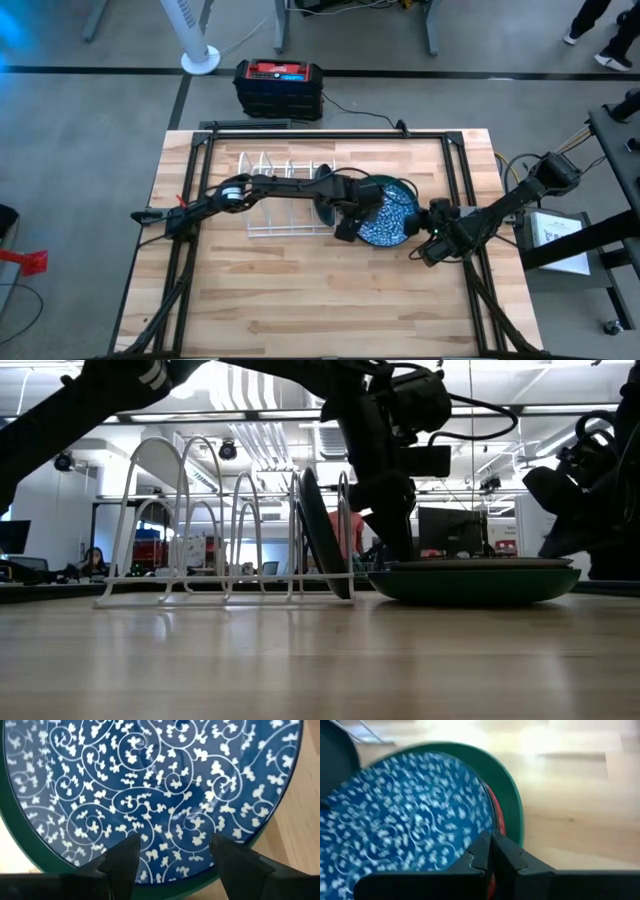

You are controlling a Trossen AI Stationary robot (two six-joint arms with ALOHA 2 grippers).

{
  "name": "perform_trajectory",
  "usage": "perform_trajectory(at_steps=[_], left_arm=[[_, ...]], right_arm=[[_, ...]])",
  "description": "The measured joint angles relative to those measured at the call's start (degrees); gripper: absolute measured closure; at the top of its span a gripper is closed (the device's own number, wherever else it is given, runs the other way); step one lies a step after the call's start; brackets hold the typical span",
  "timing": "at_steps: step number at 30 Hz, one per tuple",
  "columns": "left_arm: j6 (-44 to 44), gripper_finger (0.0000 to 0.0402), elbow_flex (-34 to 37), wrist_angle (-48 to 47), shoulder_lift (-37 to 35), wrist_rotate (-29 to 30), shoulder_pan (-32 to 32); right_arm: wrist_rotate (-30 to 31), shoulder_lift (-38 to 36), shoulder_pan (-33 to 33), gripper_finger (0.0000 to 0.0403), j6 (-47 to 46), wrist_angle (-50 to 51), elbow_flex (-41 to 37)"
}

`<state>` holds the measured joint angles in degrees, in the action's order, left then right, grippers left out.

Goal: Sort dishes
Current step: Put the blue patterned plate into the dish rack

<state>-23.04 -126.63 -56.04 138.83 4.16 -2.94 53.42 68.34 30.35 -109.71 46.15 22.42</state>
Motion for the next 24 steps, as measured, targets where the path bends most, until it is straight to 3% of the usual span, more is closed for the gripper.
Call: perform_trajectory(at_steps=[9, 17, 20, 24], left_arm=[[-0.9, 0.017, -0.1, -1.2, -0.1, 0.0, 0.2], [-2.1, 0.017, -6.2, -5.1, -0.2, 2.3, 0.3], [-3.4, 0.017, -7.1, -6.4, -0.3, 0.1, 0.5], [-5.4, 0.017, -5.9, -8.2, -0.3, -2.1, 1.5]], right_arm=[[10.7, 0.0, -0.9, 0.0398, 7.4, -2.8, 1.9], [11.2, 1.1, -5.1, 0.0402, 31.0, -25.2, 0.8], [10.8, 2.5, -6.4, 0.0402, 34.7, -28.9, 0.8], [10.6, 5.5, -6.8, 0.0403, 32.8, -29.2, 0.7]])
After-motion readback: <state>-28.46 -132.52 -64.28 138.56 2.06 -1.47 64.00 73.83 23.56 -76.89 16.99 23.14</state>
